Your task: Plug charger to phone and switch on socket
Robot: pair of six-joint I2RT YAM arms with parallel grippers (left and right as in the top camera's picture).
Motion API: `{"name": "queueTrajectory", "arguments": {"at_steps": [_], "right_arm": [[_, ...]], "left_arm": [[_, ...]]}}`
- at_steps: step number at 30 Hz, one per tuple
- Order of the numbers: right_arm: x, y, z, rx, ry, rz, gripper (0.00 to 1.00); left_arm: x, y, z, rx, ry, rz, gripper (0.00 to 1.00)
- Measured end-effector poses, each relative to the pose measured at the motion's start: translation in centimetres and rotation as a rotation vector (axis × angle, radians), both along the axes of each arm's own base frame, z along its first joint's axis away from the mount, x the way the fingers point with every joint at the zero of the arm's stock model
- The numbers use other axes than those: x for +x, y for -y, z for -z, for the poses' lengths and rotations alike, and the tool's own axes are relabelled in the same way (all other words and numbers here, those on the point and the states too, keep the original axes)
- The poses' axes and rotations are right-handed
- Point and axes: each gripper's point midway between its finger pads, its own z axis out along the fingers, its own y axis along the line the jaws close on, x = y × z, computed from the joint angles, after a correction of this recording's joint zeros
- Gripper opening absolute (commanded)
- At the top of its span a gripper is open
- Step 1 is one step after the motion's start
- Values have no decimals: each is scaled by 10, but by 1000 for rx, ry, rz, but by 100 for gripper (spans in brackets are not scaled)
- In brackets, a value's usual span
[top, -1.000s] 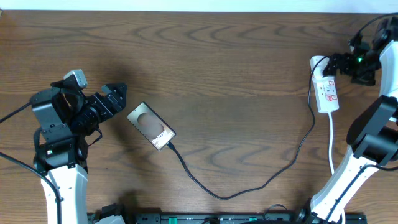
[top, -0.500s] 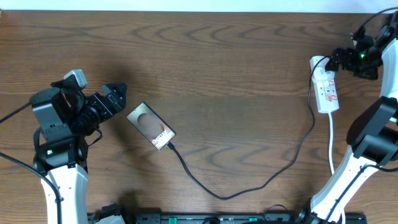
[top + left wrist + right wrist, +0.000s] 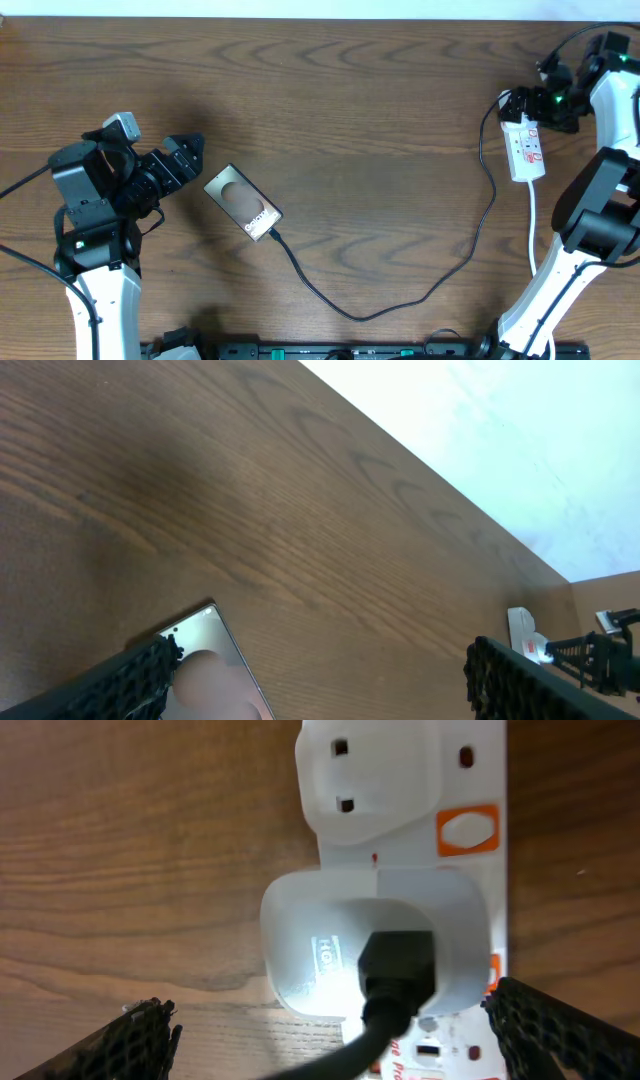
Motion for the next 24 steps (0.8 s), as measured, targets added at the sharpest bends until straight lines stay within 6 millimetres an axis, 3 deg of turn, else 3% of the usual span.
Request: {"name": "queueTrajectory", "arguments": {"at_steps": [24], "right_arm": [[1, -6, 17, 38, 20, -3, 99]], "left_arm": [[0, 0, 0, 0, 0, 0, 93]]}}
